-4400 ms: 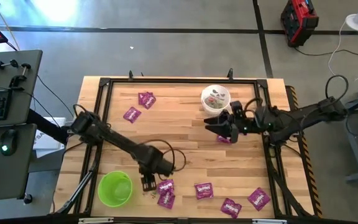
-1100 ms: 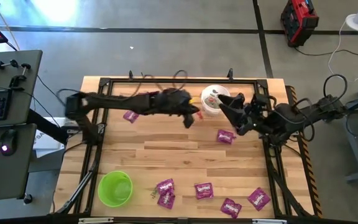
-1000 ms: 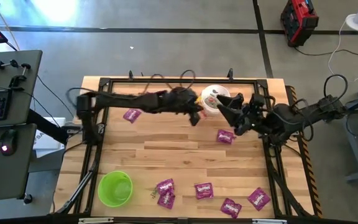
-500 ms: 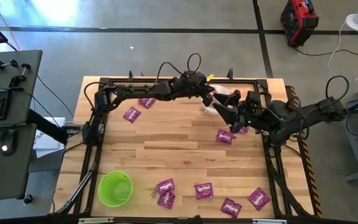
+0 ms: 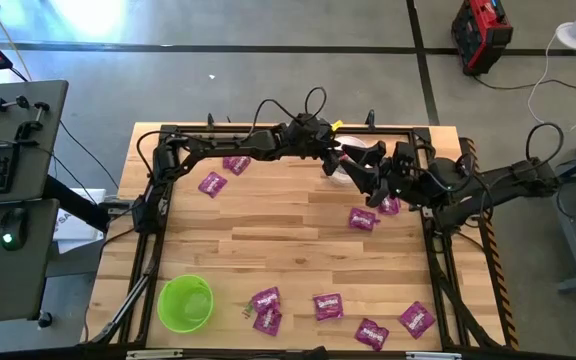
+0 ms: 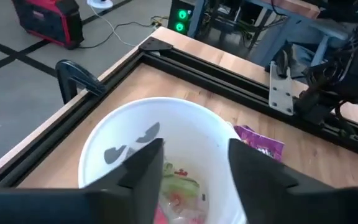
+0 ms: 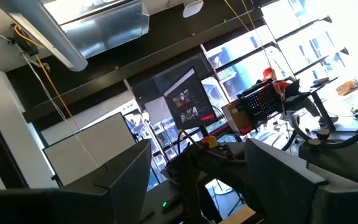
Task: Sort candy by brand, put in halloween buckets
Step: Put the red gummy into the white bucket
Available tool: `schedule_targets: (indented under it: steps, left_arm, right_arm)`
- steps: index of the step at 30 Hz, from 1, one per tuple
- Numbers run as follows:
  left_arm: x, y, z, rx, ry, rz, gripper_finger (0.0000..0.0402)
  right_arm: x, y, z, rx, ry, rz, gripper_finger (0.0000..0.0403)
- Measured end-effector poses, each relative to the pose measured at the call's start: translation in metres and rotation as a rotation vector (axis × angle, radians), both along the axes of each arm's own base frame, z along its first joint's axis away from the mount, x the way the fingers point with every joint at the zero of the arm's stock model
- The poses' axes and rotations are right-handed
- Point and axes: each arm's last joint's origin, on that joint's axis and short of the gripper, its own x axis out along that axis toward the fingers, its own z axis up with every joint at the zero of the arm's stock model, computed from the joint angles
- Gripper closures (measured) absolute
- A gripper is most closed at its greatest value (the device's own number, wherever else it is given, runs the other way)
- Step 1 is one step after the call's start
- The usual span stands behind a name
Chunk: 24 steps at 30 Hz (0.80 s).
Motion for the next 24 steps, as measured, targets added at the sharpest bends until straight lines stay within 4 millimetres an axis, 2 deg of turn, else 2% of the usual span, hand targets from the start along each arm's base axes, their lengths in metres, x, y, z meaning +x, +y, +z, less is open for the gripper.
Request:
schedule_targets:
  steps: [4, 7, 10, 12, 14, 17, 20, 24]
  left_arm:
    - [-0.005, -0.003, 0.005, -0.076, 0.014, -0.029, 0.0179]
    - [-0.02, -0.005, 0.026, -0.166, 0.035, -0.153, 0.0164]
    - [-0.044, -0.019, 0.048, -0.245, 0.123, -0.241, 0.0166]
    - [-0.062, -0.039, 0.055, -0.243, 0.205, -0.273, 0.0173]
    - [-0.081, -0.068, 0.06, -0.2, 0.227, -0.296, 0.0181]
    - [-0.109, -0.114, 0.057, -0.158, 0.159, -0.307, 0.0192]
    - [-0.136, -0.156, 0.031, -0.151, 0.152, -0.291, 0.0199]
    - [-0.165, -0.208, -0.006, -0.141, 0.316, -0.418, 0.0204]
  right_arm:
    - [0.0, 0.0, 0.0, 0.001, -0.001, 0.0, 0.0149]
    - [0.0, 0.0, 0.0, 0.02, -0.008, 0.008, 0.0149]
    - [0.0, 0.0, 0.0, 0.02, -0.005, 0.008, 0.0149]
    - [0.0, 0.0, -0.001, 0.02, 0.0, 0.008, 0.0149]
    - [0.0, 0.0, -0.001, 0.015, 0.005, 0.007, 0.0149]
    - [0.001, 0.0, -0.002, 0.012, 0.016, 0.009, 0.0149]
    - [0.0, 0.002, -0.003, -0.01, 0.032, 0.056, 0.0149]
    - [-0.002, 0.004, -0.003, -0.02, 0.041, 0.151, 0.0149]
